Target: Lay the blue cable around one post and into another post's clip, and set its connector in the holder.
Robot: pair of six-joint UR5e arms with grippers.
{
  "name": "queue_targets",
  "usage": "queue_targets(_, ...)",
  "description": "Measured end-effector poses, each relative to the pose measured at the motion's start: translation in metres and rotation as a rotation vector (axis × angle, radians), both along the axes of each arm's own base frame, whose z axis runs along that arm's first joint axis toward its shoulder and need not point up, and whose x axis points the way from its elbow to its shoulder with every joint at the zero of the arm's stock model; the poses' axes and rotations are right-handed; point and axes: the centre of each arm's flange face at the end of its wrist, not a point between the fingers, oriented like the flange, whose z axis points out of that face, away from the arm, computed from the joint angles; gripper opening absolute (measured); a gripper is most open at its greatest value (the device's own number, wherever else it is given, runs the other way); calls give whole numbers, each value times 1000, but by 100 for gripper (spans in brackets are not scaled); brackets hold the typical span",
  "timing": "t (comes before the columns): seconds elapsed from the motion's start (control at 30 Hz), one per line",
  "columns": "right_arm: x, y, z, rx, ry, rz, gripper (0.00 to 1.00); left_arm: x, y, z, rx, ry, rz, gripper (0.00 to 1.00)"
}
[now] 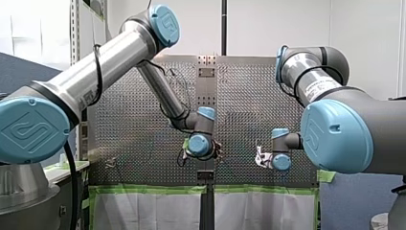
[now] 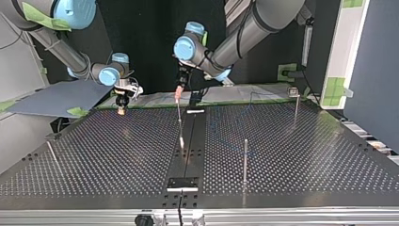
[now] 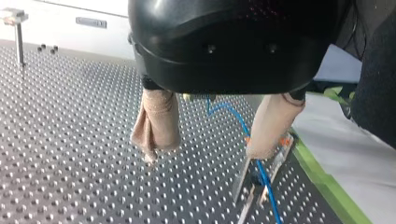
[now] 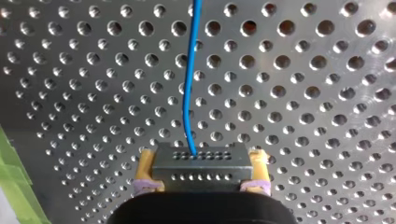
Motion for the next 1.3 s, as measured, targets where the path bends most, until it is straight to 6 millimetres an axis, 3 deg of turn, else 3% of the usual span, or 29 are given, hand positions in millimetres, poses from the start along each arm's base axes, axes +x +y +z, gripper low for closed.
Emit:
queue_targets(0.33,1,1,0,1,-9,2,0,-11,-7,2,7,8,-10,100)
queue_targets(1.3,1,0,0,3,-10,3,0,-12,-3,1,15,12,36,100)
